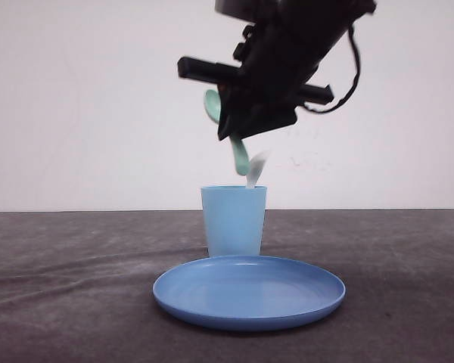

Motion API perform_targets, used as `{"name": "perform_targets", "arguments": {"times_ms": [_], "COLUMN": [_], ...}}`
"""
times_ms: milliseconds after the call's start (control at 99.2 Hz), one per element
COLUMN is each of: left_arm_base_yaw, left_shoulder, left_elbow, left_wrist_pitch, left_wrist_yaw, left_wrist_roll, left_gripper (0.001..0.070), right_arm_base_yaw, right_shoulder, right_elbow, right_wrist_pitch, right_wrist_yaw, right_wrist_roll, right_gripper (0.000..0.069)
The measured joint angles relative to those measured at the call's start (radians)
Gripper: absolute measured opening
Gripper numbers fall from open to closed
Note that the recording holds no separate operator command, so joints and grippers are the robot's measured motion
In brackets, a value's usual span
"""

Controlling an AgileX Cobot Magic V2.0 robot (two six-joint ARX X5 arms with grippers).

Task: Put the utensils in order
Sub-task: 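Lift the green spoon and carry it over the blue cup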

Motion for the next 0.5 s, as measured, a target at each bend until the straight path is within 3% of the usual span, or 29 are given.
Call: {"name": "perform_targets", "arguments": {"times_ms": [504], "left_arm_base_yaw": [0.0], "left_shoulder": [0.002], "left_elbow": [0.0], "left_wrist_pitch": [-0.005], "left_wrist_yaw": [0.0], "left_wrist_roll": [0.0], "left_gripper": [0.0348], "right_arm_base_yaw": [-0.001], "right_shoulder": [0.098], "right_elbow": [0.0], "right_wrist_pitch": [0.043], "right_wrist_yaw": [0.009], "right_wrist_roll": [-0.026], "right_gripper": [0.0092]}}
